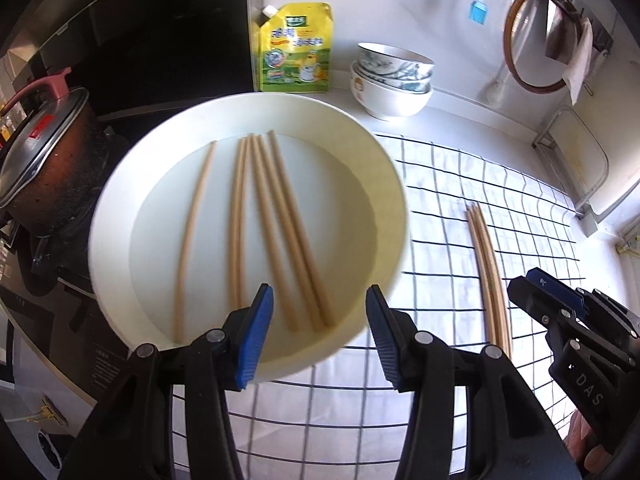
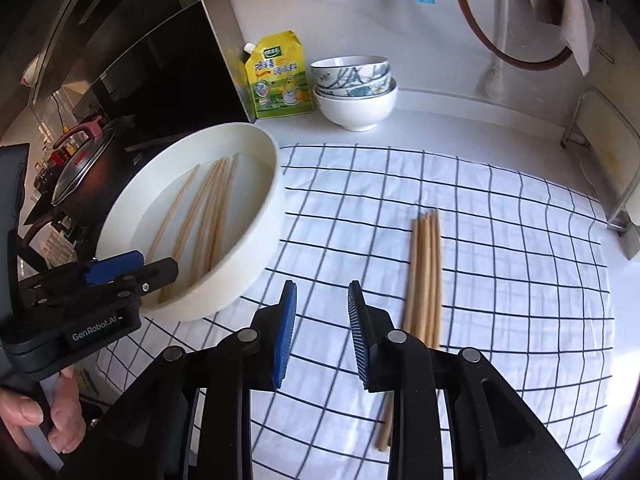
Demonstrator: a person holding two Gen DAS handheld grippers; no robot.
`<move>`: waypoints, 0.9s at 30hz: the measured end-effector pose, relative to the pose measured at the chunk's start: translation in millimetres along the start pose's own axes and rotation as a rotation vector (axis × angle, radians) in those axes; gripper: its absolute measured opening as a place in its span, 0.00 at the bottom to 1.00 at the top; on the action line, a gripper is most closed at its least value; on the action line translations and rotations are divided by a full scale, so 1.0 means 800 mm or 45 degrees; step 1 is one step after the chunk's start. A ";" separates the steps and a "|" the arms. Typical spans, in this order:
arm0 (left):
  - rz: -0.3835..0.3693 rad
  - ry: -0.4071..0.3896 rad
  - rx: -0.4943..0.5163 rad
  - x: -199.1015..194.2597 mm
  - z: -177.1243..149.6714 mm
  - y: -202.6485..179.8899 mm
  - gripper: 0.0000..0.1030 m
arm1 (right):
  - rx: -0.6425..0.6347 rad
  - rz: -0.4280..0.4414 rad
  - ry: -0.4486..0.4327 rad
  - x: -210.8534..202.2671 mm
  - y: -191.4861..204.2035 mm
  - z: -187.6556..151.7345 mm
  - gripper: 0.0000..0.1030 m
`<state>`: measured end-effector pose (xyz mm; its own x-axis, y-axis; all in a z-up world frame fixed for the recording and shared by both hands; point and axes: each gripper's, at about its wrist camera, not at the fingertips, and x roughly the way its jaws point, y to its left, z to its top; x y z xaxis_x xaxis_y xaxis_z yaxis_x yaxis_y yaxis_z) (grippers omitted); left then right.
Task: Organize utensils
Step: 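Move both open tools back from the basin to the chopstick row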
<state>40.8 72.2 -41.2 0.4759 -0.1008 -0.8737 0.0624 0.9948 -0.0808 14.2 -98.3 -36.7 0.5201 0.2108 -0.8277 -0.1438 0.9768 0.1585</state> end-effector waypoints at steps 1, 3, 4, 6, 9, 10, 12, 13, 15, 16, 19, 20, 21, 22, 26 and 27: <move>-0.007 0.003 0.005 0.001 -0.001 -0.006 0.46 | 0.013 -0.011 0.003 -0.002 -0.009 -0.004 0.25; -0.023 0.009 0.015 0.002 -0.006 -0.020 0.46 | 0.039 -0.036 0.011 -0.005 -0.029 -0.014 0.25; -0.032 0.012 0.022 0.003 -0.008 -0.027 0.46 | 0.051 -0.049 0.015 -0.006 -0.038 -0.018 0.25; -0.044 0.015 0.036 0.004 -0.011 -0.042 0.46 | 0.072 -0.070 0.023 -0.008 -0.056 -0.026 0.25; -0.061 0.026 0.063 0.006 -0.018 -0.063 0.46 | 0.102 -0.097 0.033 -0.009 -0.079 -0.039 0.25; -0.063 0.030 0.071 0.007 -0.020 -0.070 0.46 | 0.110 -0.102 0.037 -0.009 -0.086 -0.042 0.25; -0.069 0.037 0.088 0.009 -0.023 -0.081 0.46 | 0.126 -0.111 0.048 -0.006 -0.097 -0.049 0.25; -0.070 0.040 0.095 0.010 -0.024 -0.087 0.46 | 0.131 -0.114 0.054 -0.005 -0.103 -0.052 0.25; -0.070 0.050 0.107 0.014 -0.027 -0.096 0.46 | 0.144 -0.118 0.068 0.000 -0.112 -0.057 0.27; -0.072 0.052 0.110 0.015 -0.029 -0.100 0.46 | 0.148 -0.119 0.073 0.003 -0.115 -0.059 0.28; -0.078 0.060 0.113 0.022 -0.034 -0.109 0.46 | 0.148 -0.121 0.089 0.011 -0.123 -0.065 0.28; -0.081 0.066 0.113 0.025 -0.036 -0.112 0.46 | 0.145 -0.119 0.094 0.015 -0.124 -0.066 0.28; -0.081 0.073 0.113 0.029 -0.037 -0.114 0.46 | 0.141 -0.117 0.100 0.018 -0.125 -0.067 0.28; -0.080 0.080 0.114 0.032 -0.039 -0.117 0.46 | 0.138 -0.113 0.105 0.021 -0.125 -0.068 0.28; -0.079 0.102 0.111 0.043 -0.046 -0.123 0.46 | 0.128 -0.099 0.129 0.038 -0.126 -0.069 0.29; -0.080 0.108 0.109 0.046 -0.048 -0.124 0.46 | 0.125 -0.093 0.132 0.041 -0.126 -0.069 0.29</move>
<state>18.4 -29.6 -83.4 0.3932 -0.1574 -0.9059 0.1661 0.9812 -0.0984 -0.5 -192.2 -109.9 0.4358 0.1389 -0.8893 -0.0230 0.9894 0.1433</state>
